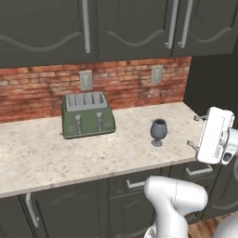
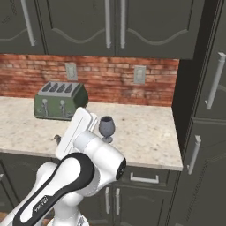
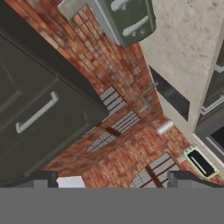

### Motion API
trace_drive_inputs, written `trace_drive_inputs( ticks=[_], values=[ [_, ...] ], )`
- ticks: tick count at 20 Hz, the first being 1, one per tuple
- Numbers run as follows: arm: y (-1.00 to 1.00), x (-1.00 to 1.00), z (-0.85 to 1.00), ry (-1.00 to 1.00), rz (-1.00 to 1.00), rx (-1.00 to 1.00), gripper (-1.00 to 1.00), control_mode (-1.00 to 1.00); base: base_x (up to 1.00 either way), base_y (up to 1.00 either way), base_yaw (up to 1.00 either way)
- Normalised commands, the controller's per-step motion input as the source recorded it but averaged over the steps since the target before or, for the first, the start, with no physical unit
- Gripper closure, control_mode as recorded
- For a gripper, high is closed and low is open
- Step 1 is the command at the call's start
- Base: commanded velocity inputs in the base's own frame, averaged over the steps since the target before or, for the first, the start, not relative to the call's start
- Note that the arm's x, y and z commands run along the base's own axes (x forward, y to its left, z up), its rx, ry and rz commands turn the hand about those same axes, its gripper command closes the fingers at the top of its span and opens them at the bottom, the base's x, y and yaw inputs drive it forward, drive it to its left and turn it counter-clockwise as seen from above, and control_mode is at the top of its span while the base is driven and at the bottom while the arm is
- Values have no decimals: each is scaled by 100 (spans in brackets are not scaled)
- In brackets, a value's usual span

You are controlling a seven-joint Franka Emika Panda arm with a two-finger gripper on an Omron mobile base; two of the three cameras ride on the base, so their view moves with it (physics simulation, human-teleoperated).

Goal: Retrieve the wine glasses from the counter and place one next to each plate.

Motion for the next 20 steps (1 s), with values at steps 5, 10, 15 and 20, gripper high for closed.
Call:
trace_drive_inputs(
  ticks=[5,10,15,20],
  values=[
    [0,0,0,0,0,0,-100,100,34,-14,0],
    [-9,6,0,1,0,1,-100,-100,16,-7,0],
    [-38,17,0,7,0,8,-100,-100,0,0,0],
    [-48,23,-5,29,0,5,-100,-100,0,0,0]
  ],
)
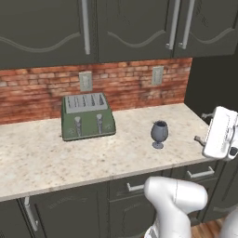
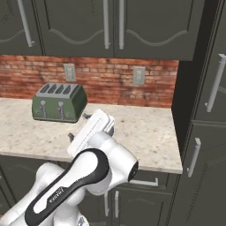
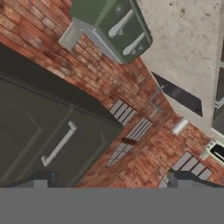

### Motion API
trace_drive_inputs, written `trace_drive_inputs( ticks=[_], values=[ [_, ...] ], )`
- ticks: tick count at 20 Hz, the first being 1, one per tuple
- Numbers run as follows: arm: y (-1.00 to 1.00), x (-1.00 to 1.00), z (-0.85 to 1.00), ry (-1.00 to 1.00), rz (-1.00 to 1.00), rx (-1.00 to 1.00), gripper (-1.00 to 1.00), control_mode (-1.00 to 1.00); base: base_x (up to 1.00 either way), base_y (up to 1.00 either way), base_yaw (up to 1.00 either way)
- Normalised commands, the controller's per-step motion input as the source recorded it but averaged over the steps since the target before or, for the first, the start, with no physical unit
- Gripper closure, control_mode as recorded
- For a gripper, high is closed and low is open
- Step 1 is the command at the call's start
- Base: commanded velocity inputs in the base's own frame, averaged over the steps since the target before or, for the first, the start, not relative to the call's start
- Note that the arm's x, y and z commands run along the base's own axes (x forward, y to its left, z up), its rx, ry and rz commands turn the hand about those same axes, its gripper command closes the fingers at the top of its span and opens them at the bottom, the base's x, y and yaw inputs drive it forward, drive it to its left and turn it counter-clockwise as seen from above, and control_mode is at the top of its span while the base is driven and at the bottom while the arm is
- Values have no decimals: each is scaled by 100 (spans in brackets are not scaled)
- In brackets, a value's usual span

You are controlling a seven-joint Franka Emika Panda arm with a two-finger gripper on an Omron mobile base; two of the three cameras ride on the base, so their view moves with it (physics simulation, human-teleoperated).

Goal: Retrieve the wine glasses from the counter and place one next to each plate.

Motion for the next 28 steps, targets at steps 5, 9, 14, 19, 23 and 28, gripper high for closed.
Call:
trace_drive_inputs(
  ticks=[5,9,14,19,23,28],
  values=[
    [-32,30,-5,51,0,3,-100,-100,0,0,0],
    [-29,21,-15,37,0,2,-100,-100,0,0,0],
    [-16,2,-24,2,0,-1,-100,-100,0,0,0],
    [-14,4,-26,0,0,0,-100,-100,0,0,0],
    [-12,13,-30,0,-1,0,-100,-100,0,0,0],
    [-2,20,-16,2,-2,0,-100,-100,0,0,0]
  ],
)
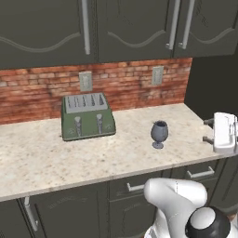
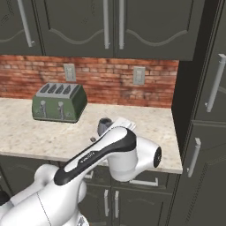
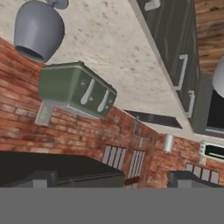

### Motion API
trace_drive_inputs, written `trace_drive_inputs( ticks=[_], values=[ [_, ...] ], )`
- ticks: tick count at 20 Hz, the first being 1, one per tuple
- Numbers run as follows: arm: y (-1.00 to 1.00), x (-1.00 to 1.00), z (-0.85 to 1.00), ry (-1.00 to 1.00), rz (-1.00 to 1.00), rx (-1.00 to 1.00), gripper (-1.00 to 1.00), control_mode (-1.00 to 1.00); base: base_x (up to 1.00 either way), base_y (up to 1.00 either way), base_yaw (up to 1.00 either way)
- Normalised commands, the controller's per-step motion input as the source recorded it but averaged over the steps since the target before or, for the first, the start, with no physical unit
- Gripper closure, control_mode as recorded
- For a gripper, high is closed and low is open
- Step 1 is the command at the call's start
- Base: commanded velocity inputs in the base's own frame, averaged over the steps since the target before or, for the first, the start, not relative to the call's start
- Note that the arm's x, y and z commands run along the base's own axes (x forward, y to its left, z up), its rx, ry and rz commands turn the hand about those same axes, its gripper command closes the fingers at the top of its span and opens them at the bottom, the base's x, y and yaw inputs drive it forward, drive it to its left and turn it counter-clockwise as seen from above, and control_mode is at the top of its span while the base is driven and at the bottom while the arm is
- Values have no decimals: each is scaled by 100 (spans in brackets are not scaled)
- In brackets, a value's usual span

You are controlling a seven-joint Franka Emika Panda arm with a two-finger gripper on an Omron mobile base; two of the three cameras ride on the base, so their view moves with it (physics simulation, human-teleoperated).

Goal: Retrieve the wine glasses from the counter and place one next to each plate.

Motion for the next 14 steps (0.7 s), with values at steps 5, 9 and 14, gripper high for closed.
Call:
trace_drive_inputs(
  ticks=[5,9,14],
  values=[
    [-2,22,-24,9,0,0,-100,-100,0,0,0],
    [0,31,-32,13,0,0,-100,-100,0,0,0],
    [0,24,-32,8,0,0,-100,-100,0,0,0]
  ],
)
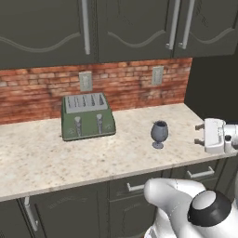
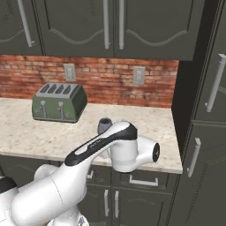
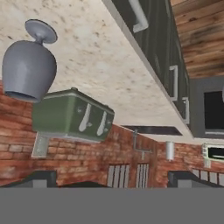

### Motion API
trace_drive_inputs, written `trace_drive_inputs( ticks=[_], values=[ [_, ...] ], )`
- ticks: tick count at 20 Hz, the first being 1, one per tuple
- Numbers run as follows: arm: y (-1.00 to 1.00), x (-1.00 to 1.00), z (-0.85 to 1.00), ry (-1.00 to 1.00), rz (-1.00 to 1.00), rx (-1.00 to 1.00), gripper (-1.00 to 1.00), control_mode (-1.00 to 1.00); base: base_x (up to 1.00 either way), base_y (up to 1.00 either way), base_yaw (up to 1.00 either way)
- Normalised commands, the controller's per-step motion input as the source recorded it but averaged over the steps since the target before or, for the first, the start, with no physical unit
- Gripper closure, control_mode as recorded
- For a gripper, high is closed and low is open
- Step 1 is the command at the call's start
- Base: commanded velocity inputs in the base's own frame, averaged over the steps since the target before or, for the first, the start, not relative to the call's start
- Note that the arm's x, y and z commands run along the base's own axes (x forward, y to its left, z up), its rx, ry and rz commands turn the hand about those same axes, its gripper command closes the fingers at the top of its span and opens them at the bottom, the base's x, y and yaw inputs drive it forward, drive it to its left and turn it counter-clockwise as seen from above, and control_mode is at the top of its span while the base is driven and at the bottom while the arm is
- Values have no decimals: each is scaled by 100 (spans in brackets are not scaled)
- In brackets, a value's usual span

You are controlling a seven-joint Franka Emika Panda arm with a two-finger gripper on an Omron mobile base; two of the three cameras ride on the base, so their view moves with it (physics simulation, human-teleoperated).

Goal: Retrieve the wine glasses from the counter and place one next to each plate.

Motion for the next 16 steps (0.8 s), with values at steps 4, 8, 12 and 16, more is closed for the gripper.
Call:
trace_drive_inputs(
  ticks=[4,8,12,16],
  values=[
    [0,30,-37,3,0,0,-100,-100,0,0,0],
    [0,30,-31,1,0,0,-100,-100,0,0,0],
    [-1,39,-30,6,0,0,-100,-100,0,0,0],
    [-1,43,-33,6,0,0,-100,-100,0,0,0]
  ],
)
